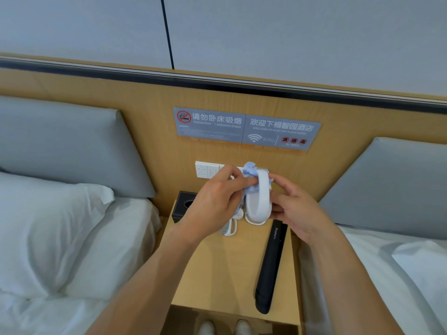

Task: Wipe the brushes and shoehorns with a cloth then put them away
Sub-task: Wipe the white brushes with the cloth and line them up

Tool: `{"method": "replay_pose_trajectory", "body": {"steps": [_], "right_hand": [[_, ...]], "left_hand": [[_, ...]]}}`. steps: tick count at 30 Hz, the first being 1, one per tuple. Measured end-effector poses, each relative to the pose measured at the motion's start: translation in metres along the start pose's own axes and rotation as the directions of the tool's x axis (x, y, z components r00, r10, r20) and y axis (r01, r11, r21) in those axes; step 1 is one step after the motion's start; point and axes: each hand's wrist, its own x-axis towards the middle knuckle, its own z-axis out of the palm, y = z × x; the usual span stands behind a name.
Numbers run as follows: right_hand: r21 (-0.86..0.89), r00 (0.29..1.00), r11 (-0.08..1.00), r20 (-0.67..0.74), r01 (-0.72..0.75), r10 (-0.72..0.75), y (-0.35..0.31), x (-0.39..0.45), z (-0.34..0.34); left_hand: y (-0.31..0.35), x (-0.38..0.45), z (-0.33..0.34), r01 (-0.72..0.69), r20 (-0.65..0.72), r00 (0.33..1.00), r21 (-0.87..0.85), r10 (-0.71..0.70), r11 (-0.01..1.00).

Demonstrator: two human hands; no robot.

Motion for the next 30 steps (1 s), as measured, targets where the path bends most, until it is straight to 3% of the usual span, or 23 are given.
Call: {"method": "replay_pose_trajectory", "body": {"steps": [6,12,15,20,26,30], "right_hand": [[0.049,0.996,0.998,-0.081,-0.041,0.045,-0.001,0.001,0.001],[0.057,0.978,0.997,-0.202,-0.049,0.060,0.000,0.002,0.010],[0.087,0.967,0.994,-0.239,-0.065,0.084,0.000,0.002,0.015],[0.199,0.962,0.977,-0.245,-0.072,0.120,0.000,0.001,0.029],[0.382,0.972,0.923,-0.194,-0.051,0.133,-0.007,-0.002,0.037],[0.442,0.966,0.896,-0.213,-0.041,0.149,-0.007,-0.001,0.045]], "left_hand": [[0.007,-0.008,0.005,0.075,0.006,0.997,-0.082,-0.075,0.994],[0.016,-0.028,0.020,0.312,0.096,0.950,-0.251,-0.297,0.916],[0.019,-0.034,0.021,0.371,0.146,0.928,-0.312,-0.342,0.874],[0.023,-0.029,0.022,0.362,-0.077,0.914,-0.291,-0.399,0.885],[0.017,-0.021,0.015,0.336,-0.159,0.895,-0.374,-0.416,0.865],[0.014,-0.015,0.016,0.339,-0.251,0.868,-0.328,-0.427,0.882]]}}
